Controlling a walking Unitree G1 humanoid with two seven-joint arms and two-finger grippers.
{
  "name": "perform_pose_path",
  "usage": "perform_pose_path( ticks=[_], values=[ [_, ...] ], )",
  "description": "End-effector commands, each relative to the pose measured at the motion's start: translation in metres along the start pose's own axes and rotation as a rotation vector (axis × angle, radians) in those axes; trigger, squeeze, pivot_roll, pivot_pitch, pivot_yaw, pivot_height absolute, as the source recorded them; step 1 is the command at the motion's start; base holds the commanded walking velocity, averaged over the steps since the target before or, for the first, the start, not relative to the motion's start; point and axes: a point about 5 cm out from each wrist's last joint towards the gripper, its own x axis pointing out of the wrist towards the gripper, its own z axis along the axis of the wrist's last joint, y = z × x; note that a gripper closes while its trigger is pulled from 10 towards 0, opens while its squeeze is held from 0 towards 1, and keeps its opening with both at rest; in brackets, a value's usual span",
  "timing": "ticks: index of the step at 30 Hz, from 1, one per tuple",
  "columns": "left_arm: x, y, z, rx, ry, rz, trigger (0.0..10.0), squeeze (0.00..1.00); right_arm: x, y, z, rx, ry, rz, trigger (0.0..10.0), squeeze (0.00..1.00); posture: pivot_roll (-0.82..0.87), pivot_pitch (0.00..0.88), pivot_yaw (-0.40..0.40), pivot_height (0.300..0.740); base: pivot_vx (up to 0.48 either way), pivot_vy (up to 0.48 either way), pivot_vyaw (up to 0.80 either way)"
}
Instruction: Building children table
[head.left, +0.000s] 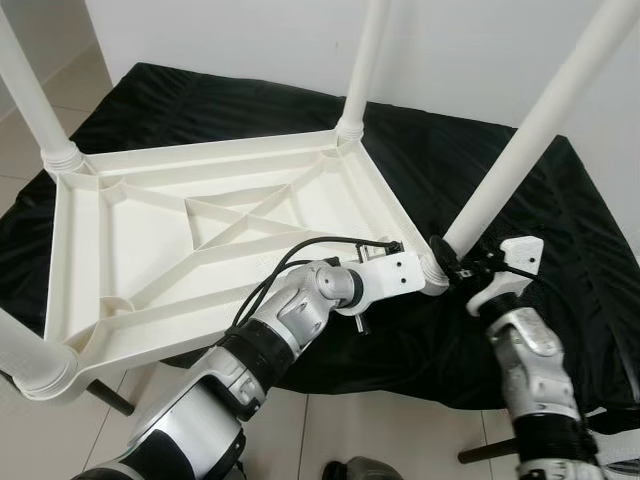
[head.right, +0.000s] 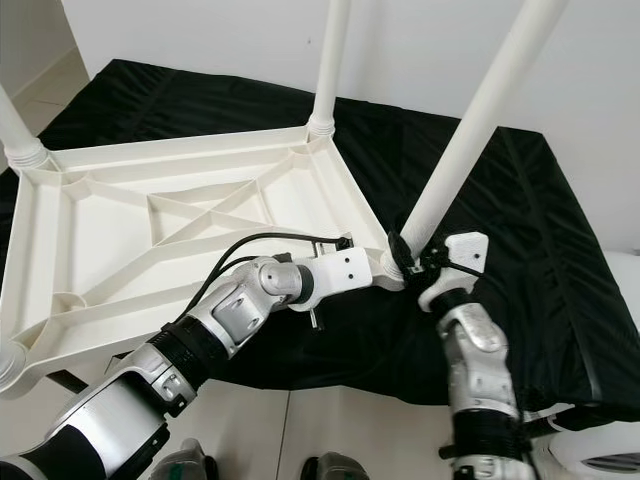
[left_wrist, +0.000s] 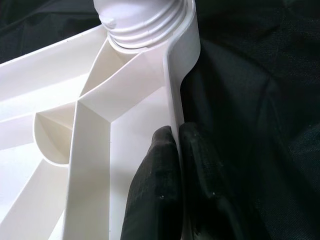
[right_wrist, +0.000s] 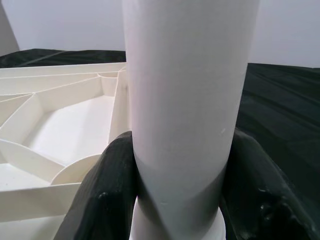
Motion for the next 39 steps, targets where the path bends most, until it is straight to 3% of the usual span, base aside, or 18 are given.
perform_pose_path(
  ticks=[1,3,7,17,18,19,27,28,29,30,31,39],
  values=[
    [0.011,-0.023,-0.002,0.017,0.025,-0.133,10.0,0.0,0.006,0.009,-0.003,0.048,0.014,-0.043,10.0,0.0,0.0,0.015,-0.067,0.74,0.0,0.0,0.0],
    [0.01,-0.023,-0.002,0.014,0.025,-0.131,10.0,0.0,0.011,0.024,0.0,0.065,-0.011,-0.06,10.0,0.0,0.0,0.019,-0.071,0.74,0.0,0.0,0.0],
    [0.009,-0.023,-0.003,0.01,0.027,-0.126,10.0,0.0,0.015,0.04,0.0,0.095,-0.02,-0.121,10.0,0.0,0.01,0.022,-0.075,0.74,0.0,0.0,0.0],
    [0.009,-0.022,-0.003,-0.001,0.027,-0.119,10.0,0.0,0.022,0.053,-0.001,0.118,-0.013,-0.286,10.0,0.0,0.01,0.026,-0.078,0.74,0.0,0.0,0.0],
    [0.009,-0.022,-0.003,-0.002,0.027,-0.119,10.0,0.0,0.022,0.053,-0.001,0.121,-0.013,-0.311,10.0,0.58,0.01,0.028,-0.077,0.74,0.0,0.0,0.0],
    [0.009,-0.022,-0.003,-0.002,0.028,-0.118,10.0,0.0,0.021,0.051,0.0,0.12,-0.013,-0.331,10.0,1.0,0.01,0.028,-0.076,0.74,0.0,0.0,0.0],
    [0.009,-0.021,-0.003,-0.004,0.027,-0.122,10.0,0.0,0.02,0.051,0.013,0.135,-0.091,-0.276,10.0,1.0,0.0,0.029,-0.07,0.74,0.0,0.0,0.0],
    [0.008,-0.022,-0.003,-0.008,0.025,-0.127,10.0,0.0,0.02,0.053,0.013,0.132,-0.089,-0.266,10.0,0.94,0.0,0.029,-0.069,0.74,0.0,0.0,0.0],
    [0.008,-0.022,-0.003,-0.008,0.024,-0.129,10.0,0.0,0.02,0.054,0.013,0.133,-0.087,-0.267,10.0,0.69,0.0,0.03,-0.068,0.74,0.0,0.0,0.0],
    [0.008,-0.022,-0.003,-0.009,0.023,-0.129,10.0,0.27,0.019,0.054,0.013,0.132,-0.086,-0.268,10.0,0.0,0.0,0.03,-0.068,0.74,0.0,0.0,0.0],
    [0.008,-0.021,-0.003,-0.009,0.022,-0.13,10.0,1.0,0.019,0.055,0.013,0.132,-0.085,-0.269,10.0,0.0,0.0,0.031,-0.068,0.74,0.0,0.0,0.0],
    [0.005,-0.019,0.002,-0.024,-0.002,-0.136,10.0,1.0,0.017,0.055,0.012,0.126,-0.08,-0.277,10.0,0.0,0.0,0.033,-0.067,0.74,0.0,0.0,0.0]
  ],
)
